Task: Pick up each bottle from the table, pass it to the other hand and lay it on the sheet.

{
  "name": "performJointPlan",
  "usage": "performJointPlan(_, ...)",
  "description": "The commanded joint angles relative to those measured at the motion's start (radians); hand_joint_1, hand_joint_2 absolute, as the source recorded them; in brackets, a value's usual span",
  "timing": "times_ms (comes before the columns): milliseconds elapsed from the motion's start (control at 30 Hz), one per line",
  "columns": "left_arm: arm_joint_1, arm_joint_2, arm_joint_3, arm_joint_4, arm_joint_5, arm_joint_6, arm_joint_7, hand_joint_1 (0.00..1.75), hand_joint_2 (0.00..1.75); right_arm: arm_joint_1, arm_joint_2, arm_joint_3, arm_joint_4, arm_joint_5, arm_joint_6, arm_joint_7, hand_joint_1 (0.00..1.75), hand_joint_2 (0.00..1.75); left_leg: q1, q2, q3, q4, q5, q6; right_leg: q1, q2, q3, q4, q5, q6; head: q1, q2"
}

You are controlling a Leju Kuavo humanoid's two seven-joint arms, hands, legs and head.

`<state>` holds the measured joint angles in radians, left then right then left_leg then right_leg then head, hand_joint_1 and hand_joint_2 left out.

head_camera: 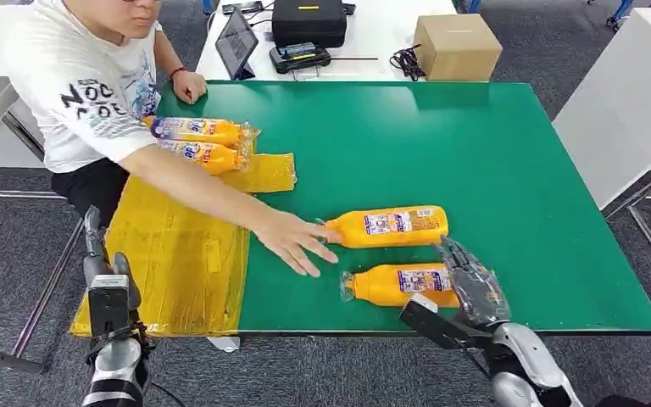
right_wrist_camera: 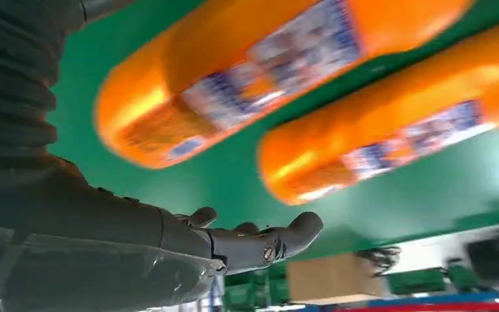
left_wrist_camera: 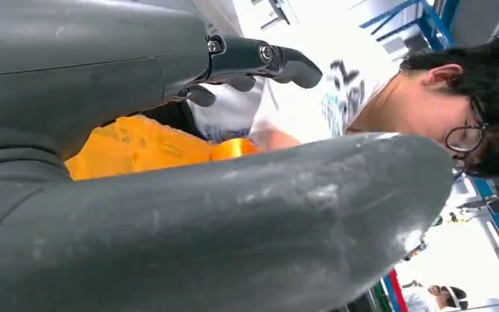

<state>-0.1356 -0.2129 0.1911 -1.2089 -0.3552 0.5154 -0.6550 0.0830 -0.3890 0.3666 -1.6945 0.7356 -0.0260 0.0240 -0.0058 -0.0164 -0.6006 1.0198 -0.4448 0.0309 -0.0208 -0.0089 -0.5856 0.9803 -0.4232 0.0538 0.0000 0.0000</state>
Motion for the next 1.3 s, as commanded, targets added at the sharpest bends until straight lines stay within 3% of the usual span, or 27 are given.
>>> performJointPlan(33,-0.041,-0.005,-0.088,0.066,-0.028,0.002,0.002,0.00,0.00,0.025,-0.119,-0.051,-0.014,-0.089,0.076,0.032,0.00,1.75,0.001,-0.001,0.003,0.000,-0.001,-0.002,0.001,-0.001,0.004,0.000,-0.002,-0.002,0.000,0.000)
performJointPlan(267,-0.075,-0.002,-0.125,0.127,-0.026,0.006,0.001,0.00,0.00,-0.036,-0.141,-0.049,0.049,-0.109,0.116,0.038,0.00,1.75,0.000,0.001,0.002,0.000,0.000,-0.001,0.001,0.000,0.003,-0.001,0.000,-0.002,0.000,0.000)
performJointPlan(433,-0.115,-0.002,-0.164,0.174,-0.020,0.002,0.003,0.00,0.00,-0.186,-0.152,0.001,0.166,-0.151,0.190,0.034,0.00,1.75,0.000,0.003,0.002,0.000,0.000,-0.001,0.001,0.002,0.002,-0.001,0.001,-0.002,0.000,0.000)
performJointPlan(667,-0.120,0.000,-0.175,0.178,-0.017,-0.003,0.004,0.00,0.00,-0.205,-0.154,0.017,0.171,-0.158,0.192,0.034,0.00,1.75,0.000,0.002,0.003,-0.001,0.000,-0.001,0.001,0.002,0.003,-0.001,0.001,-0.001,-0.001,0.000)
performJointPlan(967,-0.194,-0.014,-0.255,0.277,-0.004,-0.014,0.011,0.00,0.00,-0.498,-0.139,0.242,0.372,-0.288,0.325,0.015,0.00,1.75,0.001,0.008,0.003,0.000,0.000,-0.002,0.001,0.007,0.003,-0.001,0.003,-0.001,0.000,0.000)
performJointPlan(1300,-0.255,-0.021,-0.326,0.338,0.012,-0.018,0.009,0.00,0.00,-0.667,-0.140,0.441,0.422,-0.481,0.413,0.009,0.00,1.75,0.000,0.006,0.003,0.001,0.000,0.000,0.001,0.006,0.003,0.000,0.002,0.000,0.000,0.000)
